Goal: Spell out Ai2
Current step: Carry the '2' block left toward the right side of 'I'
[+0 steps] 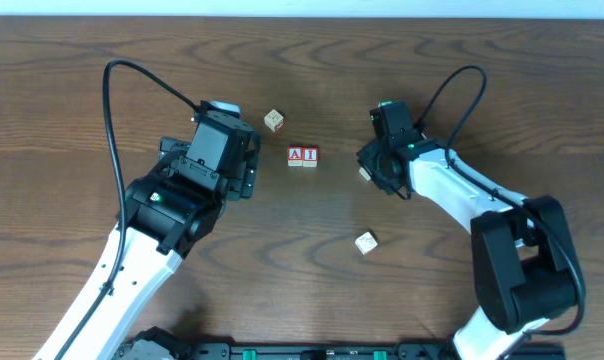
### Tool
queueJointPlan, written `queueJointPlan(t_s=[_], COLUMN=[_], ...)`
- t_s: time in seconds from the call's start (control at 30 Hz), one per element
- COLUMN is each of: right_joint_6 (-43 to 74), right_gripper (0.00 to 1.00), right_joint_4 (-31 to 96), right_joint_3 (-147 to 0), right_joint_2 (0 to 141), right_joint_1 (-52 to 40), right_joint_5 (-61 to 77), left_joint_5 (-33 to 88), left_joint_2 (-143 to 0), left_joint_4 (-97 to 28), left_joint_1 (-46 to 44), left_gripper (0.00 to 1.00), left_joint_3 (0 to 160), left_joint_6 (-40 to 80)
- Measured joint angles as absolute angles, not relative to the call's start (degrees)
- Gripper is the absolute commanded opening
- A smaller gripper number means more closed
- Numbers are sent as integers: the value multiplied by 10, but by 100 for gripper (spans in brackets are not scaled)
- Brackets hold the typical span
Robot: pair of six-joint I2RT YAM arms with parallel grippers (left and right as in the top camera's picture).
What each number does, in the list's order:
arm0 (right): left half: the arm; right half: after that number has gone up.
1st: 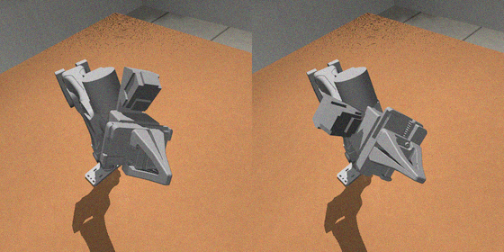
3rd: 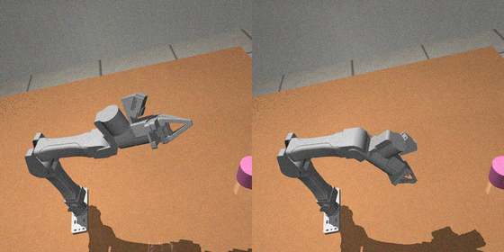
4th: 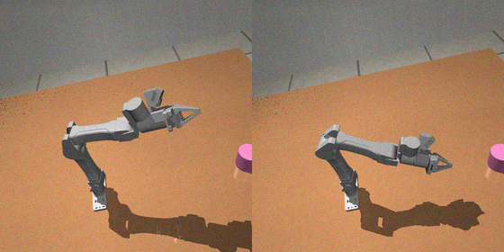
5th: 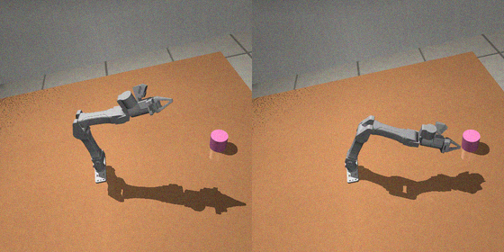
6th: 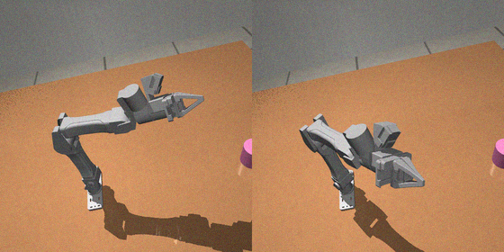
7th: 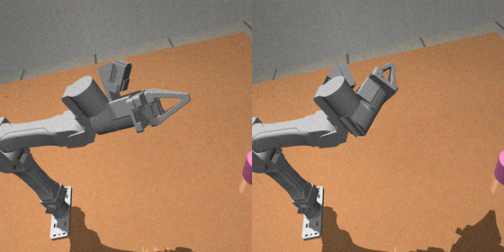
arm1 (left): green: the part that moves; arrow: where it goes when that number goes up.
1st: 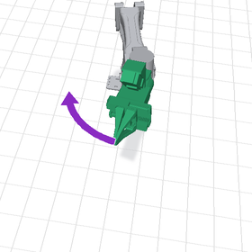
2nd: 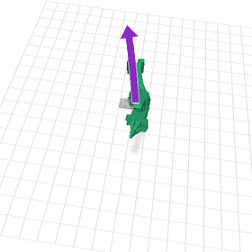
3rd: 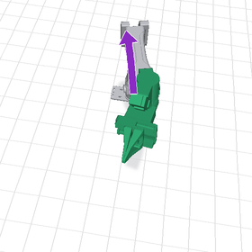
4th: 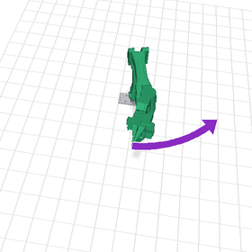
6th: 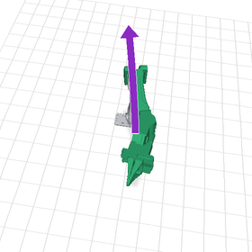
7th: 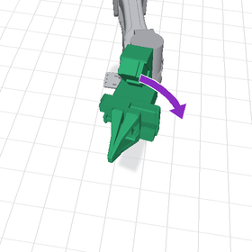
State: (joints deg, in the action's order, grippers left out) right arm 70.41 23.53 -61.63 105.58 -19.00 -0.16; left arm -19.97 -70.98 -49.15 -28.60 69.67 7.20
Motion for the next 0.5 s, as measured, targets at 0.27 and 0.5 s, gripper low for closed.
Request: queueJointPlan(t_s=[0.27,0.5], right_joint_6=[638,450], right_gripper=[21,20], right_joint_4=[205,251], right_joint_3=[-620,-649], right_joint_2=[1065,1076], right_joint_1=[-193,-209], right_joint_5=[7,17], left_joint_5=[-200,-200], left_joint_2=[-710,-710], left_joint_4=[-491,-491], left_joint_1=[-286,-286], left_gripper=[95,95], left_joint_3=[697,697], left_joint_6=[72,72])
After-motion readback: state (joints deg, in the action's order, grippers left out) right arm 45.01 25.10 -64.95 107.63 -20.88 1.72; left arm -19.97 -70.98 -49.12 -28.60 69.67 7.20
